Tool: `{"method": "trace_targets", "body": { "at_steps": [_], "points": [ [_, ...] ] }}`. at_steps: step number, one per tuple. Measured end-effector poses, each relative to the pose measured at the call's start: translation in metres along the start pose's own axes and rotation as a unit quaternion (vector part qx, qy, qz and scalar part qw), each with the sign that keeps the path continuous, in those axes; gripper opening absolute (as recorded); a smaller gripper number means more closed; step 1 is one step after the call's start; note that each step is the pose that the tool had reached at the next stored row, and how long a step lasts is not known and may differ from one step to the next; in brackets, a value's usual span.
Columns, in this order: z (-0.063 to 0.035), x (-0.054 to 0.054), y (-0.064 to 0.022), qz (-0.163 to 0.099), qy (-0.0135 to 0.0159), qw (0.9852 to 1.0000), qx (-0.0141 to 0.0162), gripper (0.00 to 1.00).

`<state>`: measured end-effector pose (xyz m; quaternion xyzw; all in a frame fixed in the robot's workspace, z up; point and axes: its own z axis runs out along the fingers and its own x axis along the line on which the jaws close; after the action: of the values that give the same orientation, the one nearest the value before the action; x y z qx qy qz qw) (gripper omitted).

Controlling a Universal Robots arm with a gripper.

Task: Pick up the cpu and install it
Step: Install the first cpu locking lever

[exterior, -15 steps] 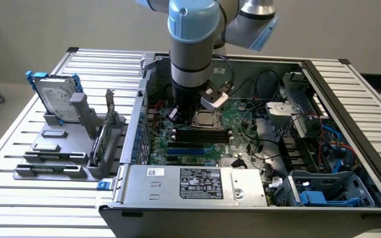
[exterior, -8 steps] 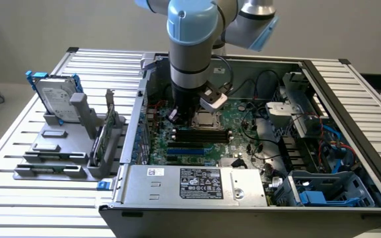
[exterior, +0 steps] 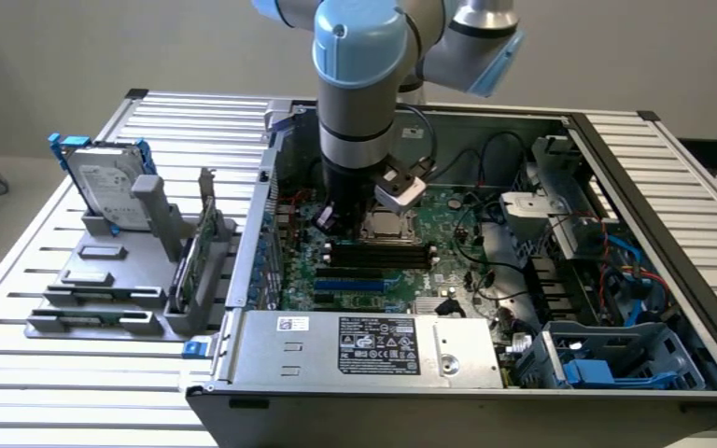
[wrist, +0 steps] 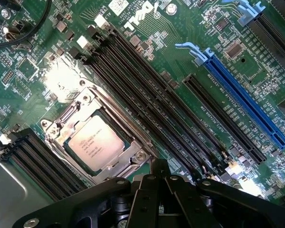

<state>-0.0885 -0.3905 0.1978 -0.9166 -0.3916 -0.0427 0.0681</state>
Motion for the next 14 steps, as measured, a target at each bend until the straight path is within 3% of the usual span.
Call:
{"method": "trace_targets", "body": {
  "at_steps": [5, 10, 14],
  "points": [
    [0.0023, 0.0003, -0.0011, 0.0, -0.0015, 1.0, -0.003, 0.11],
    [0.0029, 0.0003, -0.0012, -0.001, -0.0057, 0.9999, -0.0082, 0.11],
    [0.0021, 0.0004, -0.0016, -0.001, -0.0067, 0.9999, -0.0091, 0.11]
  ]
}}
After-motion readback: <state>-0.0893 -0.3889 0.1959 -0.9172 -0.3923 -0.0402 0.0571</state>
